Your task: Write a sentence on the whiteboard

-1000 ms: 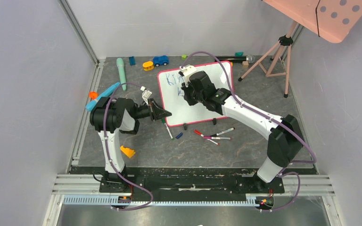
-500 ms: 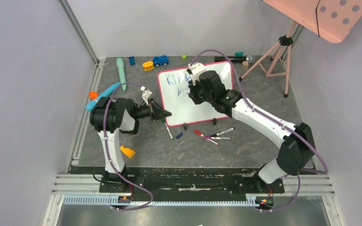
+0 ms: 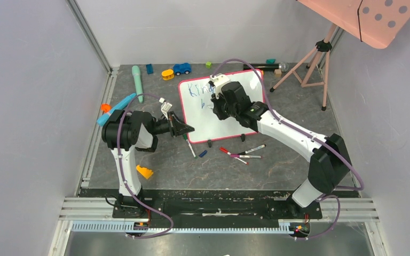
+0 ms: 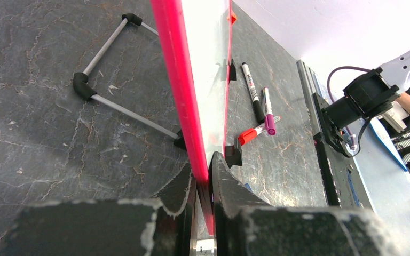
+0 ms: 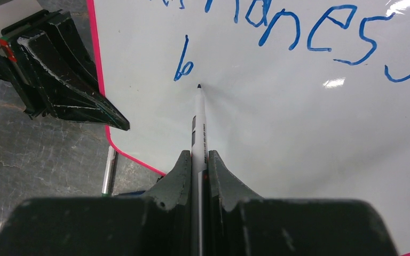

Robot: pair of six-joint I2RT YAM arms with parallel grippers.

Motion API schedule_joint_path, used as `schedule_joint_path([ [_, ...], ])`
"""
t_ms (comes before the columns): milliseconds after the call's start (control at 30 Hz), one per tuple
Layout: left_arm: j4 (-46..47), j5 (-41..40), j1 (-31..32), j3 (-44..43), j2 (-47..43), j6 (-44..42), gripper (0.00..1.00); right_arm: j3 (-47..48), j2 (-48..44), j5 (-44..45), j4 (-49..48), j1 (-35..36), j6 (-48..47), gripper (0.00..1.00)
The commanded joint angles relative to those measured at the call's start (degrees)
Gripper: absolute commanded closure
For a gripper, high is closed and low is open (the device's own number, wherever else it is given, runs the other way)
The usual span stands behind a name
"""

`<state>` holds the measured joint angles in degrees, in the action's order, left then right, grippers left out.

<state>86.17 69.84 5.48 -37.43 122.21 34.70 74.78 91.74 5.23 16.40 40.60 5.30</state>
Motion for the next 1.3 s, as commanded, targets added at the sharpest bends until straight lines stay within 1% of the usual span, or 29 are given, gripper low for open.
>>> schedule_joint_path([
  [0,3.0,-1.7,-0.5,0.6,1.5,-9.8,0.97,2.4,0.0,-1.0,-2.5,-0.2,-0.5,1.00],
  [100,3.0,-1.8,-0.6,0.6,1.6,-9.9,0.97,2.4,0.1,-2.7,-3.6,-0.2,-0.3,1.00],
  [533,3.0,-1.7,-0.6,0.6,1.4,-10.0,0.97,5.7,3.2,-3.5,-3.7,-0.2,-0.4,1.00],
  [900,3.0,-1.7,-0.6,0.6,1.4,-10.0,0.97,6.4,4.4,-0.2,-1.7,-0.3,-1.0,1.00],
  [1267,3.0,-1.8,-0.5,0.7,1.4,-10.1,0.97,4.9,2.6,2.3,-0.5,-1.0,-1.4,1.00],
])
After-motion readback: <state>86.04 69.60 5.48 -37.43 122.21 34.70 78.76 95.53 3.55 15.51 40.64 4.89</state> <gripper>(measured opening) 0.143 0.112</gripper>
